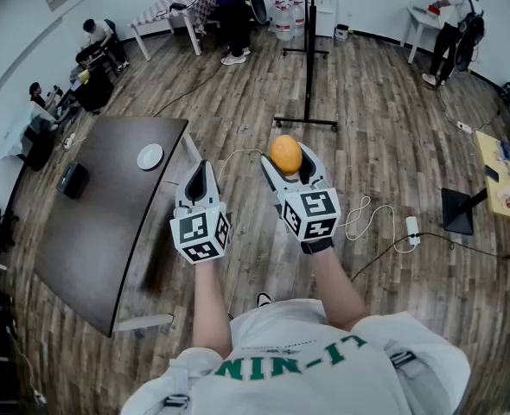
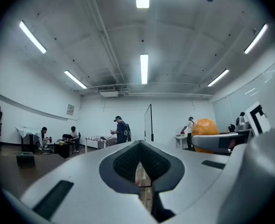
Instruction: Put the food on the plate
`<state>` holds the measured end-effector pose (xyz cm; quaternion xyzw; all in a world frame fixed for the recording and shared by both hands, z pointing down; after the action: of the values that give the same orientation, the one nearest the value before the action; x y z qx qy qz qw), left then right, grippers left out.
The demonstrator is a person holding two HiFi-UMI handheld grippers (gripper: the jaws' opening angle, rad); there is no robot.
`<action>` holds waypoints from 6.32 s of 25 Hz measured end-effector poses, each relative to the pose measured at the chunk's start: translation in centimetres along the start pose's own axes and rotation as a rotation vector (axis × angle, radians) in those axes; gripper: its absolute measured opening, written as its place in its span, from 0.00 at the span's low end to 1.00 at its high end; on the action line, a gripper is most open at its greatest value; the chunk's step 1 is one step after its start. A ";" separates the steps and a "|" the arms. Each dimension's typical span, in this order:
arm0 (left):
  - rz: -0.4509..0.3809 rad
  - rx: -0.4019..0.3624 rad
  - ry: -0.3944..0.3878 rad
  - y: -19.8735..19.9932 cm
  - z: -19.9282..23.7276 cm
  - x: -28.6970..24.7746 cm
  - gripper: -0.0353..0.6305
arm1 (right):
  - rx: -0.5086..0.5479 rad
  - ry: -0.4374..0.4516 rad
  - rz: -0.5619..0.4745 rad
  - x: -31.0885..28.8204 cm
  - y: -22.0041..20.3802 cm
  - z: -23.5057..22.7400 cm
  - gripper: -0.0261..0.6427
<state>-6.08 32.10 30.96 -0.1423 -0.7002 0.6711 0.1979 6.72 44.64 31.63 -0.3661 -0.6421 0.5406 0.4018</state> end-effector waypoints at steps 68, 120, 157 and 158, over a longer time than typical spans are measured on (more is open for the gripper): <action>0.050 -0.006 0.661 -12.0 47.0 -37.8 0.07 | -0.115 0.835 0.239 -68.3 -18.6 16.4 0.52; 0.259 0.230 0.945 -29.4 71.5 -24.3 0.07 | 0.467 1.053 1.082 -69.1 -58.6 38.1 0.52; 0.264 0.187 0.922 -26.1 65.3 -26.7 0.07 | 0.283 0.956 0.999 -70.4 -52.0 31.4 0.77; 0.262 0.182 0.916 -25.8 65.0 -27.0 0.07 | 0.265 0.950 0.982 -70.7 -51.4 31.0 0.76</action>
<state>-10.99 -39.35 52.95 -0.4922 -0.4556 0.6172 0.4115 5.52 -39.29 71.08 -0.7588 -0.0855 0.5150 0.3894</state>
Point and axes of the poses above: the fingertips, and each gripper's own axes: x backward along the fingers, z to its left, y out of its top, the point moved 3 cm from there along x, backward along the fingers, and after that the axes turned 3 degrees about -z, right-handed, at the moved point
